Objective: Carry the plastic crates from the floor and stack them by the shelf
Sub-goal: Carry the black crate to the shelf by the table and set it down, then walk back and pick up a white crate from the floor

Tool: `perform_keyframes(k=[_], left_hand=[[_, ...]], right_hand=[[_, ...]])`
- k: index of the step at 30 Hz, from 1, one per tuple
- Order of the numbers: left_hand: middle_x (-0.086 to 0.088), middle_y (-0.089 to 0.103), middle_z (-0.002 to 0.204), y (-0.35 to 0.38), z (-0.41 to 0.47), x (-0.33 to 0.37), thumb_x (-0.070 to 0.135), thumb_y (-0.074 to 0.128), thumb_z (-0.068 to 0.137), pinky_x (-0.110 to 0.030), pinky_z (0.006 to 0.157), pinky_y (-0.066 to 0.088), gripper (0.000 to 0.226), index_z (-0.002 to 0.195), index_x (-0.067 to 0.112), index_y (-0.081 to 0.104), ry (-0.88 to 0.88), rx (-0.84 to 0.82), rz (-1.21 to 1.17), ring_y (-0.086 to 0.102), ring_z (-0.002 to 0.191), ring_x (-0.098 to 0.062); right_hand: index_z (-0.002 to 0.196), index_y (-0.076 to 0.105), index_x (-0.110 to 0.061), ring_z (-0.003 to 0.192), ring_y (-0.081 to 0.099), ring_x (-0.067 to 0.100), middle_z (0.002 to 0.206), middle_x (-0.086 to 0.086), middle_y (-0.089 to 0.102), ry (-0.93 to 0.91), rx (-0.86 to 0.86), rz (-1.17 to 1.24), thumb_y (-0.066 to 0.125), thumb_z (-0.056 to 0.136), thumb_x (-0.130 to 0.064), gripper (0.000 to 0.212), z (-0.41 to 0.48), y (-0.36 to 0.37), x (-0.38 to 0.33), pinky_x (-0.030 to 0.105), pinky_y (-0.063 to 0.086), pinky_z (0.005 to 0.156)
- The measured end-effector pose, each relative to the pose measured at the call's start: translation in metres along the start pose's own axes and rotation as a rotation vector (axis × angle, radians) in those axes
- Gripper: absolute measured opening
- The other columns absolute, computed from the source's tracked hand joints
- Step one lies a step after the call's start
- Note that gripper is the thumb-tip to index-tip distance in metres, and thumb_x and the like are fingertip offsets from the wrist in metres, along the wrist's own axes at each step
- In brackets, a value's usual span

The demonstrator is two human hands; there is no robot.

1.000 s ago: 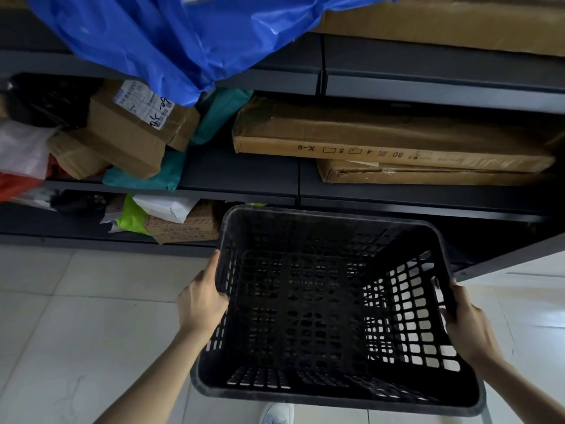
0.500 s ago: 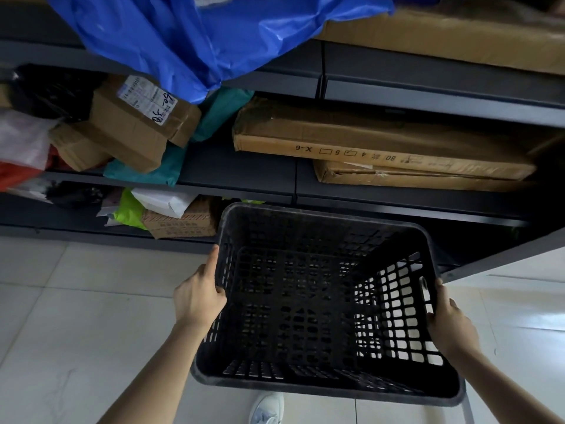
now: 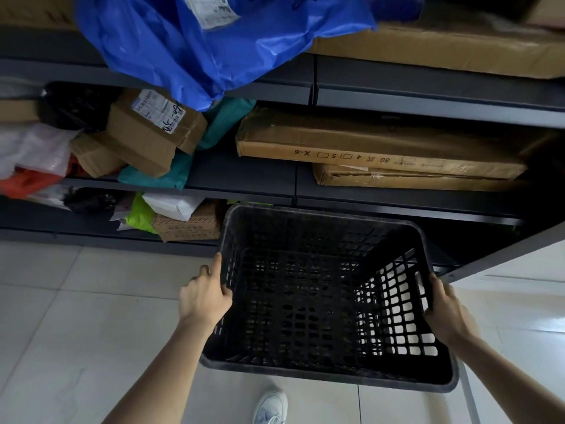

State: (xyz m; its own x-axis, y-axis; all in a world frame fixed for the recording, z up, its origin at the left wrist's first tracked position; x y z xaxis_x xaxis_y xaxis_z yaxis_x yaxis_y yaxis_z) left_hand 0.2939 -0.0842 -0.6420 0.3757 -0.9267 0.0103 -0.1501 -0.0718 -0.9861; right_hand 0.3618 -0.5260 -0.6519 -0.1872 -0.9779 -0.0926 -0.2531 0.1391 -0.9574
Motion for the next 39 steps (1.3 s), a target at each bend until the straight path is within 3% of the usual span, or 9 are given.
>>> perform_keyframes(k=[5, 10, 12, 14, 23, 29, 34, 37, 39], left_hand=[[-0.008, 0.047, 0.126, -0.023, -0.017, 0.005, 0.031, 0.056, 0.084, -0.031, 0.06, 0.05, 0.069, 0.146, 0.02, 0.028, -0.027, 0.004, 0.012, 0.059, 0.096, -0.024], [-0.006, 0.059, 0.111, -0.07, -0.043, 0.011, 0.029, 0.054, 0.086, -0.029, 0.06, 0.048, 0.071, 0.149, 0.021, 0.022, -0.044, 0.036, 0.005, 0.064, 0.079, -0.021], [-0.003, 0.065, 0.097, -0.095, -0.062, 0.009, 0.03, 0.053, 0.087, -0.027, 0.059, 0.045, 0.07, 0.149, 0.021, 0.021, -0.054, 0.034, 0.016, 0.061, 0.071, -0.019], [0.0, 0.068, 0.09, -0.122, -0.085, 0.003, 0.032, 0.052, 0.088, -0.026, 0.06, 0.042, 0.063, 0.145, 0.022, 0.027, -0.058, 0.026, 0.042, 0.064, 0.076, -0.02], [0.003, 0.069, 0.108, -0.288, -0.197, -0.064, 0.034, 0.055, 0.086, -0.03, 0.074, 0.05, 0.061, 0.143, 0.028, 0.033, -0.096, 0.152, 0.021, 0.067, 0.1, -0.021], [0.001, 0.07, 0.097, -0.382, -0.263, -0.131, 0.029, 0.056, 0.084, -0.031, 0.072, 0.053, 0.059, 0.14, 0.034, 0.036, -0.21, 0.263, 0.005, 0.068, 0.093, -0.022], [0.004, 0.068, 0.108, -0.432, -0.337, -0.179, 0.014, 0.057, 0.08, -0.03, 0.079, 0.052, 0.057, 0.132, 0.035, 0.046, -0.345, 0.25, -0.065, 0.065, 0.102, -0.02], [0.0, 0.065, 0.116, -0.463, -0.388, -0.213, 0.012, 0.058, 0.077, -0.031, 0.088, 0.048, 0.058, 0.129, 0.035, 0.047, -0.487, 0.256, -0.092, 0.061, 0.112, -0.024], [-0.001, 0.066, 0.115, -0.483, -0.424, -0.237, 0.011, 0.057, 0.077, -0.033, 0.087, 0.048, 0.058, 0.129, 0.034, 0.048, -0.568, 0.301, -0.097, 0.061, 0.111, -0.025]], right_hand=[[0.121, 0.049, -0.007, 0.1, 0.054, 0.041, 0.113, 0.021, 0.047, 0.005, 0.086, 0.007, 0.053, 0.08, -0.005, 0.041, -0.014, -0.024, -0.006, 0.044, 0.048, 0.071], [0.114, 0.056, -0.014, 0.1, 0.062, 0.034, 0.112, 0.011, 0.058, -0.039, 0.015, -0.039, 0.047, 0.085, -0.013, 0.03, -0.038, -0.062, -0.021, 0.039, 0.05, 0.077], [0.111, 0.058, -0.02, 0.101, 0.064, 0.031, 0.111, 0.008, 0.065, -0.066, -0.026, -0.106, 0.046, 0.083, -0.014, 0.031, -0.057, -0.085, -0.031, 0.036, 0.049, 0.078], [0.113, 0.058, -0.022, 0.105, 0.062, 0.03, 0.114, 0.007, 0.064, -0.143, -0.074, -0.176, 0.046, 0.083, -0.014, 0.033, -0.082, -0.113, -0.052, 0.034, 0.048, 0.08], [0.131, 0.042, -0.019, 0.086, 0.06, 0.028, 0.105, 0.007, 0.063, -0.569, -0.062, -0.035, 0.039, 0.096, -0.023, 0.036, -0.22, -0.281, -0.19, 0.032, 0.042, 0.065], [0.124, 0.047, -0.017, 0.103, 0.059, 0.033, 0.115, 0.01, 0.061, -0.733, 0.036, -0.027, 0.04, 0.093, -0.029, 0.034, -0.306, -0.355, -0.26, 0.036, 0.039, 0.072], [0.127, 0.045, -0.015, 0.111, 0.056, 0.032, 0.124, 0.011, 0.056, -0.916, 0.035, -0.063, 0.042, 0.092, -0.026, 0.037, -0.376, -0.389, -0.323, 0.036, 0.041, 0.079], [0.129, 0.041, -0.009, 0.117, 0.053, 0.033, 0.13, 0.014, 0.052, -1.055, 0.059, -0.118, 0.036, 0.095, -0.02, 0.037, -0.422, -0.41, -0.359, 0.04, 0.043, 0.091], [0.126, 0.046, -0.013, 0.115, 0.054, 0.033, 0.127, 0.013, 0.054, -1.108, 0.068, -0.049, 0.037, 0.094, -0.022, 0.035, -0.454, -0.428, -0.385, 0.039, 0.043, 0.092]])
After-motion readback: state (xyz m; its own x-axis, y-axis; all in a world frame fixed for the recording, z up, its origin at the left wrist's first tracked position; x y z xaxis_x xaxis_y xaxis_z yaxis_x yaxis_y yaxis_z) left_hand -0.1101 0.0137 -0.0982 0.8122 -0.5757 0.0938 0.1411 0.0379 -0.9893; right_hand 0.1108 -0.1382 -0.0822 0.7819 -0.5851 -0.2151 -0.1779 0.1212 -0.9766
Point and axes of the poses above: each hand's wrist, its own z-axis towards the middle knuckle, its own y-axis out of the palm, x = y × z, the point moved 4 cm from there along z, towards the middle knuckle
